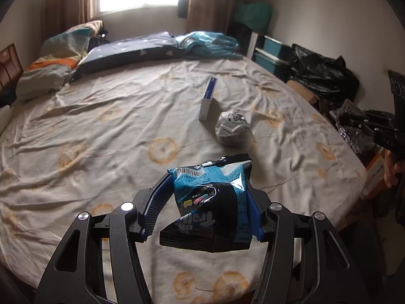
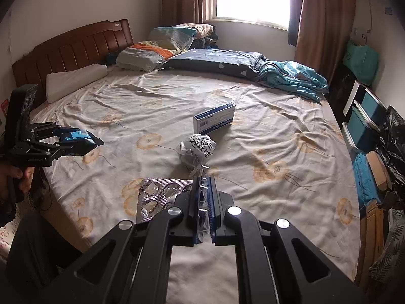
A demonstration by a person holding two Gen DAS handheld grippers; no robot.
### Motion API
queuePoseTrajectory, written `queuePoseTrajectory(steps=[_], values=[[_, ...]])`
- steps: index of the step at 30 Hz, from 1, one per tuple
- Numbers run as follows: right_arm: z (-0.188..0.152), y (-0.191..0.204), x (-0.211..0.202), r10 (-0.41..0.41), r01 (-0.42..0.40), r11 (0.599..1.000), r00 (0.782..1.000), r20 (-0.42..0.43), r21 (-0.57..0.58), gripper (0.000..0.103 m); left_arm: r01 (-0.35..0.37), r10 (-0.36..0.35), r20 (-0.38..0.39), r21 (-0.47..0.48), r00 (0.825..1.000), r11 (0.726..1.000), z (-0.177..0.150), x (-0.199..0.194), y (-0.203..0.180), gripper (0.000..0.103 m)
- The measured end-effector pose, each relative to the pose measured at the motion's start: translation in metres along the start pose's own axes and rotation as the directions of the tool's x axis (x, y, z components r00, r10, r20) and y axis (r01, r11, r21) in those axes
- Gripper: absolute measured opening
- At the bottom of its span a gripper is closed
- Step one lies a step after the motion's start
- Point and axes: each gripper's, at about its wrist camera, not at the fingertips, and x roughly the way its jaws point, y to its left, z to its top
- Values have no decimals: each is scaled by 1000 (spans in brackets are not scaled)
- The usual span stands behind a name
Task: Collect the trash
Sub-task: 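Carry the snack bag and blister pack over the pink bin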
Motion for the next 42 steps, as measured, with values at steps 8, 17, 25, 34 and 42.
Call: queuePoseTrajectory(steps=[8,17,25,34,42], values=[[-51,35,-58,27,-27,999,1000,-3,21,6,14,-14,1,-50,1000,999,-62,-56,-23,56],[-106,76,-84,49,-49,999,997,-56,7,6,29,-32,-61,-46,998,999,-129,-77,-54,56],[-149,96,-77,78,-78,997,986,-145,5,6,42,-47,-125,-39,991,998,-176,-77,-69,56],[-196,116,-43,105,-118,993,950,-294,-26,6,50,-56,-244,-34,968,998,-221,-53,-77,56],[-232,129,-4,107,-144,988,901,-420,-58,6,48,-49,-366,-12,929,999,-253,-15,-86,56]])
